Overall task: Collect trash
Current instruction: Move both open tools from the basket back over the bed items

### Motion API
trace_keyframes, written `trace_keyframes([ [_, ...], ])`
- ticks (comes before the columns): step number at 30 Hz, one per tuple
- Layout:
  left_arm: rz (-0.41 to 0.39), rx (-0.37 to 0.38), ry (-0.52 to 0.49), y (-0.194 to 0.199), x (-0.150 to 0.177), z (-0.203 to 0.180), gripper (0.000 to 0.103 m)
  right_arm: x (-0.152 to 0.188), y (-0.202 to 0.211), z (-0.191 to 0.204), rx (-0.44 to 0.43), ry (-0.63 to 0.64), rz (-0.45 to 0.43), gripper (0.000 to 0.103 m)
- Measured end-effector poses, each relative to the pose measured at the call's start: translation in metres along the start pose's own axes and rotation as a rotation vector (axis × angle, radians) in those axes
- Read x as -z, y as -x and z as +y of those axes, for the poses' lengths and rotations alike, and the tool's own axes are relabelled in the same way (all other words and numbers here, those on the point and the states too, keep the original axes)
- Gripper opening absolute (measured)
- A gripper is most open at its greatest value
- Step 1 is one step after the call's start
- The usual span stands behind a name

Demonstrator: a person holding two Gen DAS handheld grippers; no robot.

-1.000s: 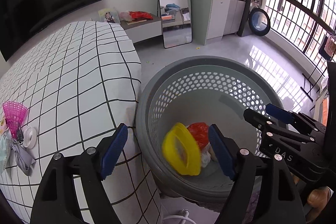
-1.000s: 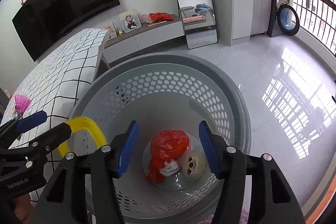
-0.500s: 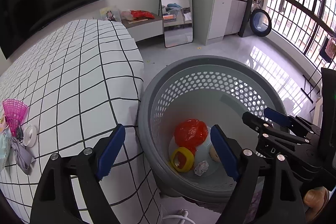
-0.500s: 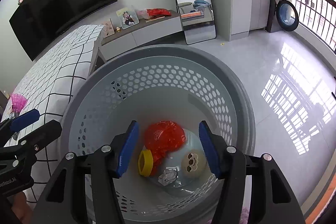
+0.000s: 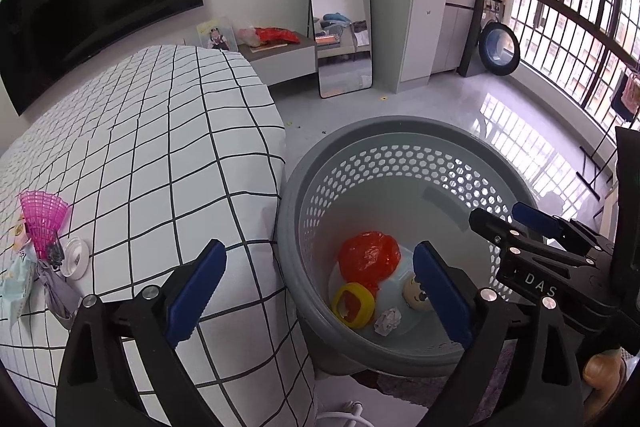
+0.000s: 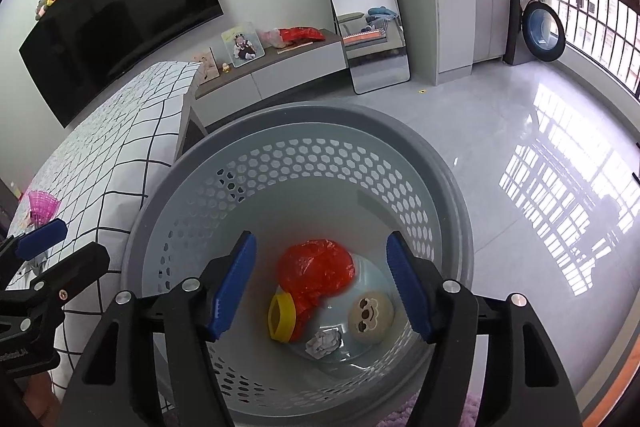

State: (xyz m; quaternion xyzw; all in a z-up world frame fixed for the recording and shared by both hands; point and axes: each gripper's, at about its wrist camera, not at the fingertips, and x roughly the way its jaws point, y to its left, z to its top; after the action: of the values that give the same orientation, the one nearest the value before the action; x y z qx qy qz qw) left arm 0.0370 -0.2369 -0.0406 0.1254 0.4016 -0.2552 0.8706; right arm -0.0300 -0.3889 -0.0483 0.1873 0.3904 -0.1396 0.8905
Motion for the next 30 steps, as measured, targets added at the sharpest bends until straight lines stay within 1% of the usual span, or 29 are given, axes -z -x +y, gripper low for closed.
trace_keyframes([
  [7,-0.027,0.0,0.007,0.015,0.001,0.007,0.096,-0.002,0.017,0.009,0.006,-0.001,-0.028,0.07],
  [21,-0.074,-0.009,0.031,0.043,0.014,0.037,0.096,0.007,0.047,0.043,0.005,0.016,-0.055,0.07],
  [30,-0.101,-0.029,0.064,0.062,0.024,0.063,0.096,0.017,0.056,0.069,-0.006,0.049,-0.053,0.07],
])
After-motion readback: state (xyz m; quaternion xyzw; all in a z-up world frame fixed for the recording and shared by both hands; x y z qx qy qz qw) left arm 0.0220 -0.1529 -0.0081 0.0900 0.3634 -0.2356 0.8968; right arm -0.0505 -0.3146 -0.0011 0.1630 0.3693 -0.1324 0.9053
